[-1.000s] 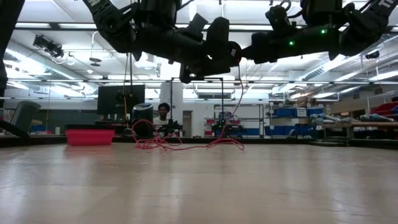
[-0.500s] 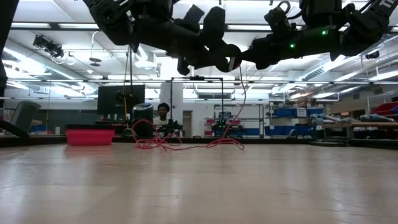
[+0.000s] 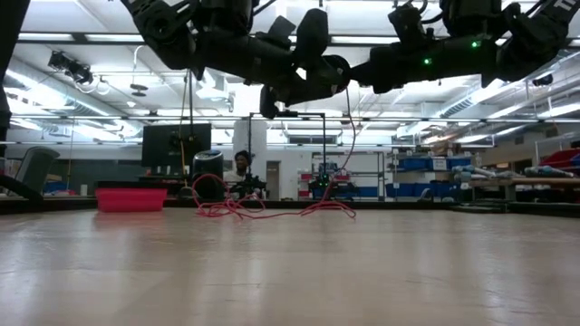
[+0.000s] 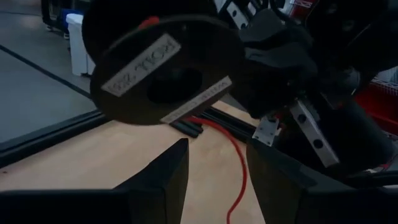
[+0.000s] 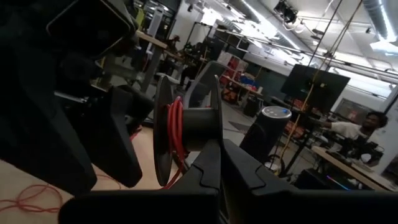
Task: Coil cords
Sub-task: Uncoil the wire to the spool
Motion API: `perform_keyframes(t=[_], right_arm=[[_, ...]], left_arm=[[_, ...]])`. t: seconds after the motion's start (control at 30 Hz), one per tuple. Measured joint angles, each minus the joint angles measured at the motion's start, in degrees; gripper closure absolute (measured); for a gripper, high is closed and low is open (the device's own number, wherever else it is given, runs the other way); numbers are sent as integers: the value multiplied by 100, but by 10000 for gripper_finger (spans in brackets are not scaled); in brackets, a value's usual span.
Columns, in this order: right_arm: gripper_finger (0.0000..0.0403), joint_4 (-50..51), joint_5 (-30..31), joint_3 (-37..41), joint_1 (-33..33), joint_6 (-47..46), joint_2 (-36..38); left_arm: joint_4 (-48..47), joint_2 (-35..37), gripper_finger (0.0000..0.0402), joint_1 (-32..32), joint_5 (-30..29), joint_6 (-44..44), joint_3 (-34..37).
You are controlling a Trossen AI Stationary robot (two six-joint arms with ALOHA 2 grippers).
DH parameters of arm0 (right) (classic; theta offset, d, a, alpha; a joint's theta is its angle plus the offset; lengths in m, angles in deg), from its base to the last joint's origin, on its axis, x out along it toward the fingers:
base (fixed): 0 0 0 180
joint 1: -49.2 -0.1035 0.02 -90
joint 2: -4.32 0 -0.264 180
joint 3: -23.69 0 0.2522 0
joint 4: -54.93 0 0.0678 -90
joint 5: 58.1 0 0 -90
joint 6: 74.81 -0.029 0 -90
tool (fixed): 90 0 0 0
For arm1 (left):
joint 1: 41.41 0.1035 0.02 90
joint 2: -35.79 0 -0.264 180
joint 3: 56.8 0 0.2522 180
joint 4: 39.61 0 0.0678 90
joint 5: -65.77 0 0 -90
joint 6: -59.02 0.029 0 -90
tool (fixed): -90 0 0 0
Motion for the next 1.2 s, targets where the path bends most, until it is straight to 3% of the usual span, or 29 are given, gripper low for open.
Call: perform_keyframes(t=[0.23, 0.7, 0.93, 1.1, 1.2], right_arm=[[403, 33, 0, 0, -26, -132, 0], [403, 105, -24, 2, -33, -139, 0], [403, 198, 7, 2, -31, -137, 0], [403, 203, 15, 2, -31, -136, 0], [403, 203, 17, 2, -31, -134, 0]], left_arm=[[274, -328, 237, -52, -11, -368, 0], [443, -630, 248, -57, -13, -45, -343], [292, -630, 296, -53, -47, 106, -345], [37, -630, 376, -53, -100, 427, -343], [-235, -630, 393, -49, -142, 684, -343]])
